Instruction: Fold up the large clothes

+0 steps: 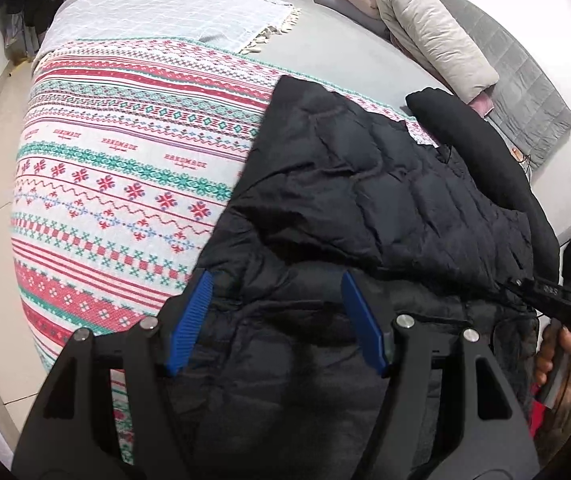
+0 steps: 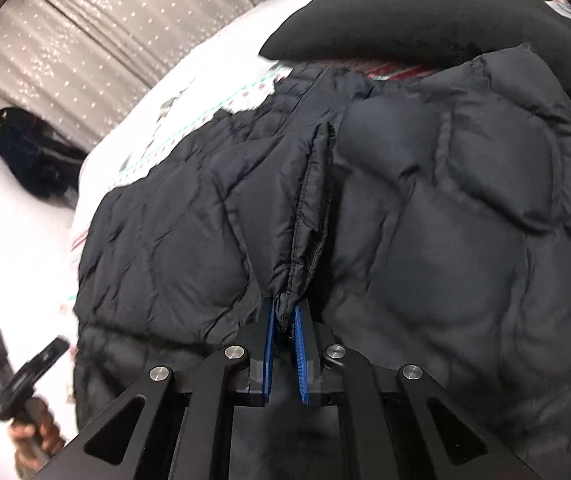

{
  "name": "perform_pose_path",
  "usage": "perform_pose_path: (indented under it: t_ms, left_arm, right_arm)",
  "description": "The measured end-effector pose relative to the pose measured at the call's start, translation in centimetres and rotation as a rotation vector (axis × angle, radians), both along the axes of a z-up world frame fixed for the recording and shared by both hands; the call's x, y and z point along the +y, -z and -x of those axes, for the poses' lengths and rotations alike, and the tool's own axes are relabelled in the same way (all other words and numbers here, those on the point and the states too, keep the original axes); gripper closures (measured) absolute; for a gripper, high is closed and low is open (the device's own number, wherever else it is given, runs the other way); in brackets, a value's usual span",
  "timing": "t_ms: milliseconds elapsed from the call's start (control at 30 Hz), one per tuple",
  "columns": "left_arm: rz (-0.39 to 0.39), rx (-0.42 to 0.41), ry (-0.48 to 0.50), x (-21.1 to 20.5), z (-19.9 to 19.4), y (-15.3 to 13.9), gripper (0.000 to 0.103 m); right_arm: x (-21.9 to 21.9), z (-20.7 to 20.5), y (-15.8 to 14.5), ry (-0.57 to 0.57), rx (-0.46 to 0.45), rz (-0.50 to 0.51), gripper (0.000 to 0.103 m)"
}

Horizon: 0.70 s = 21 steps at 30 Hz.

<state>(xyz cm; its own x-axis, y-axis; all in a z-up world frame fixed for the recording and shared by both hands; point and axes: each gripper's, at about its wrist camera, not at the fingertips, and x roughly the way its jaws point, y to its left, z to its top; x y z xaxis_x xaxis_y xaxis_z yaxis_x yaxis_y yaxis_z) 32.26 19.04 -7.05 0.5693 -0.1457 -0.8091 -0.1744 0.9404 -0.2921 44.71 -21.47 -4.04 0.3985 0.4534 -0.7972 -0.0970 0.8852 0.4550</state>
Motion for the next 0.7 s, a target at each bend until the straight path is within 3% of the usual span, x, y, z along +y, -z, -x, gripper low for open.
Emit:
perform_pose_path:
  t_ms: [133,233,400,500,633,700]
  left_arm:
    - [0.009,0.008,0.004,0.5,0.5,0.0,0.035]
    - [0.002,0.001,0.015,0.4,1.5,-0.4,0.035]
    - [-0.021,-0.026,0.053,0.5,4.1,-1.0,0.035]
    - [-0.030,-0.028,0.064,0.9,6.2,-0.9,0.035]
    - [-0.020,-0.031,0.059,1.4,9.1,0.3,0.035]
    - [-0.013,0.006,0.065,1.2,9.8,1.8,0.035]
  right_arm:
    - [-1.4,1.1,1.5,-0.003,0.052,0.043,0.090]
    - [-2.1,1.3,2.2,-0.014,0.078,-0.013,0.085]
    - [-3.7,4.8,-2.7,-0.040,-0.045,-0.008,0.058]
    - [-5.8,7.5,-3.9,-0.028,-0.072,0.021,0.056]
    - [-8.7,10.8,-2.0,-0.025,-0.030,0.046,0.055]
    - [-9.0,12.4,1.1,-0.064,0.044,0.070,0.055]
